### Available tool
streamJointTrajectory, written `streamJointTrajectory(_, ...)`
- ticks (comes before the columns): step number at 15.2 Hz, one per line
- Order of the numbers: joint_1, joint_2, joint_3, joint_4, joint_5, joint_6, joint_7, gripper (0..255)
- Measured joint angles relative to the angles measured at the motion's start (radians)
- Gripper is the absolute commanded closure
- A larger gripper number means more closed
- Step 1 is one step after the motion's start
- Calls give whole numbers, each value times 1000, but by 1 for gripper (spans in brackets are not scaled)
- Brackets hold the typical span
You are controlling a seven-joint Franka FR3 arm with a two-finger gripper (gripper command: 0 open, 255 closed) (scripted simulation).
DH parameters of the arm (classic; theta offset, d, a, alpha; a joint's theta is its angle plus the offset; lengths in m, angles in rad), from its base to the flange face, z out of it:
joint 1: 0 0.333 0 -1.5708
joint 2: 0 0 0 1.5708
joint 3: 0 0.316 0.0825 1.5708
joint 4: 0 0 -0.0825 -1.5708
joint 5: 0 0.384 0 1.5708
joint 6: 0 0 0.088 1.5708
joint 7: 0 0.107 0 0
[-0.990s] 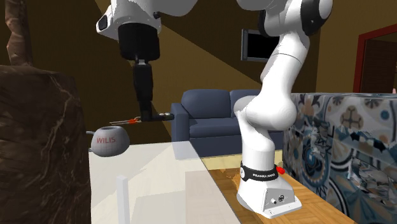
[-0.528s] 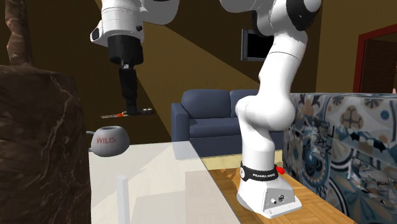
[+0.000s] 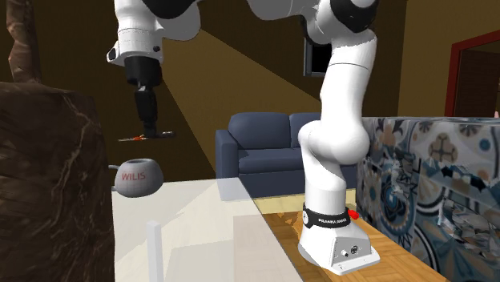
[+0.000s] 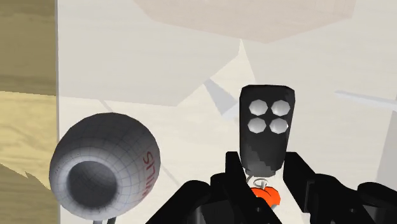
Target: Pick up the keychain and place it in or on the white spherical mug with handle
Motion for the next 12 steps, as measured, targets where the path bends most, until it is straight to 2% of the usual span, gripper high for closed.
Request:
streamJointTrajectory(4,-34,88,-48,91,-18,-6,-76,255)
streamJointTrajectory(12,-100,306,-126,359,-24,-59,-216,255)
